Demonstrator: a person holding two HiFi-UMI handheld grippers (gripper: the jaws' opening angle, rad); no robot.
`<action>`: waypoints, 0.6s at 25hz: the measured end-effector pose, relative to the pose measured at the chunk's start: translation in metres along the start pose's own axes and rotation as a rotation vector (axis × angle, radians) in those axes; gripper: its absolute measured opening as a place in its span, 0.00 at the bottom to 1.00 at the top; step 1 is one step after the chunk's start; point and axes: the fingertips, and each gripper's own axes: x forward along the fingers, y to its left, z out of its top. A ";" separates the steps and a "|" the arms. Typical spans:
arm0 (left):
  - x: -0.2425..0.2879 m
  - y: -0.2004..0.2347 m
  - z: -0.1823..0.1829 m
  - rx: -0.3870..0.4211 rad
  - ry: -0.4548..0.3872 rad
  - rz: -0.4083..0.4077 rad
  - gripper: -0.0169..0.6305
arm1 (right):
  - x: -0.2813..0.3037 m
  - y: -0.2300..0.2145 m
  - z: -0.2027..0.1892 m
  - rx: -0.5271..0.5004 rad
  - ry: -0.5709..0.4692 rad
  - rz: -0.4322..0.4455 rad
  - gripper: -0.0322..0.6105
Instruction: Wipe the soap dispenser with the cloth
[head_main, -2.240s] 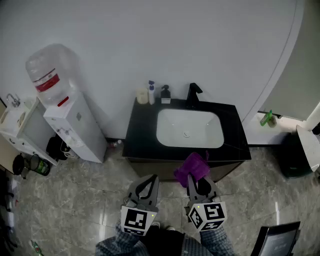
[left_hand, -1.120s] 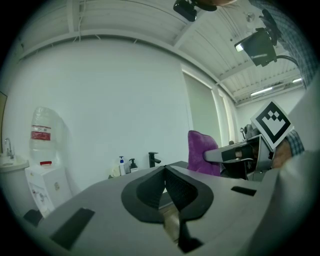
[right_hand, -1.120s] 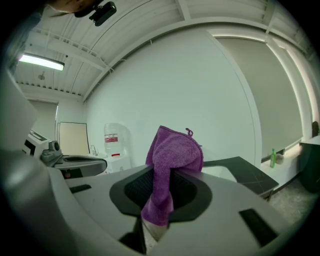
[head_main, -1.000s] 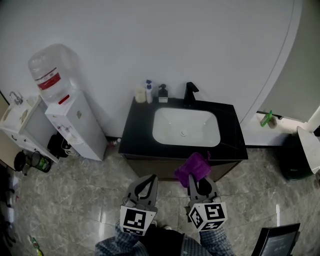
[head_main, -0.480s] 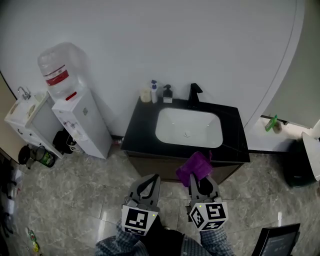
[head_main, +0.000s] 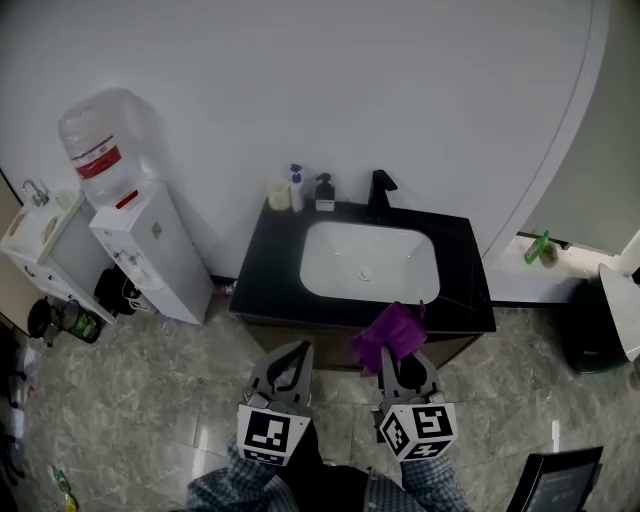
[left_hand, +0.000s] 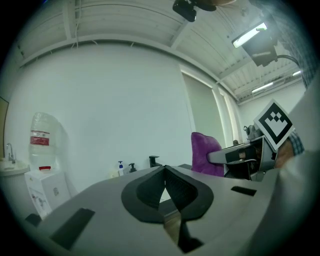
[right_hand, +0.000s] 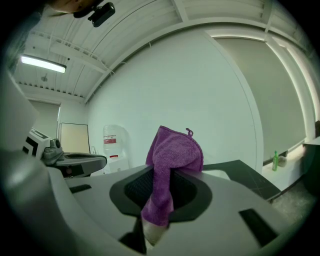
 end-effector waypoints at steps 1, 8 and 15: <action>0.007 0.004 -0.001 -0.002 0.000 -0.005 0.03 | 0.007 -0.002 0.000 -0.001 0.002 -0.004 0.17; 0.071 0.051 -0.007 -0.016 -0.005 -0.033 0.03 | 0.083 -0.006 0.005 -0.029 0.018 -0.005 0.17; 0.144 0.125 -0.003 -0.033 -0.004 -0.058 0.03 | 0.191 -0.009 0.025 -0.035 0.033 -0.023 0.17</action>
